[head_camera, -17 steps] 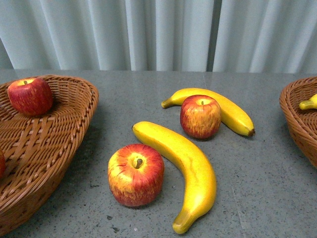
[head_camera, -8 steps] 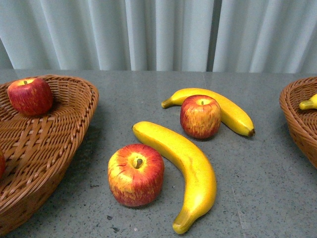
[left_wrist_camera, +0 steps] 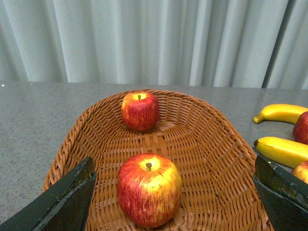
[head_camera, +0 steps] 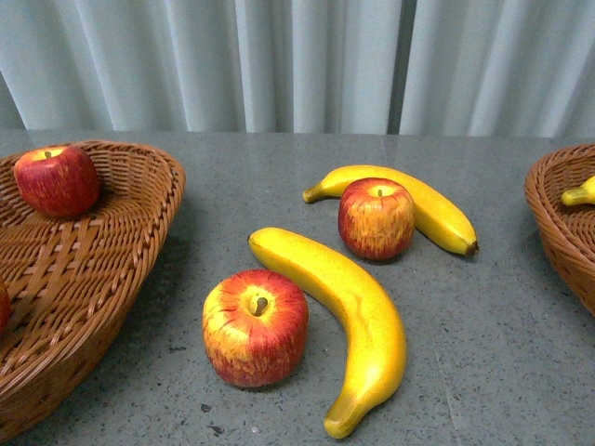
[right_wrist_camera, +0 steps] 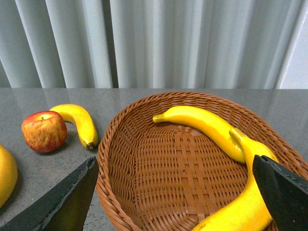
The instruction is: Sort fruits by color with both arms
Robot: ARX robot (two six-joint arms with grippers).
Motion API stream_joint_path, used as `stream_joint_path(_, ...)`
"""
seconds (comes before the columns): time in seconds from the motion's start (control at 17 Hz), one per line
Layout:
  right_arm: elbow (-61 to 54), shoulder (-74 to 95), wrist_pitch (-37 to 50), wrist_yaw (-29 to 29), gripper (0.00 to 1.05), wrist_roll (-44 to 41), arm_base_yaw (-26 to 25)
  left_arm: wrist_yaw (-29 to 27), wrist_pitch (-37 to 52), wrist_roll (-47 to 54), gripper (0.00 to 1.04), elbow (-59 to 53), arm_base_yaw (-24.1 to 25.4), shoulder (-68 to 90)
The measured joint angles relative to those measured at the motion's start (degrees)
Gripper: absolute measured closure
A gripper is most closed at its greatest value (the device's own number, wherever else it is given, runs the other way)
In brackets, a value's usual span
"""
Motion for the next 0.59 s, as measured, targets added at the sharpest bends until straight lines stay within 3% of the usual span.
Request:
stream_joint_path(0.18,0.0,0.0,0.0,0.0,0.06,0.0,0.0,-0.6,-0.7,-0.1,0.07,0.1,-0.1,0.2)
stream_joint_path(0.29,0.0,0.0,0.0,-0.2,0.06,0.0,0.0,-19.5,-15.5,-2.8,0.07,9.1,-8.1,14.4)
stream_joint_path(0.35,0.0,0.0,0.0,0.0,0.06,0.0,0.0,-22.0,-10.2,-2.2,0.07,11.9,-7.0,19.1)
stream_joint_path(0.47,0.0,0.0,0.0,0.0,0.06,0.0,0.0,-18.7,0.4,0.8,0.07,16.6,-4.4,25.9)
stream_joint_path(0.59,0.0,0.0,0.0,0.0,0.06,0.0,0.0,-12.0,12.5,5.7,0.07,22.9,-3.1,38.7)
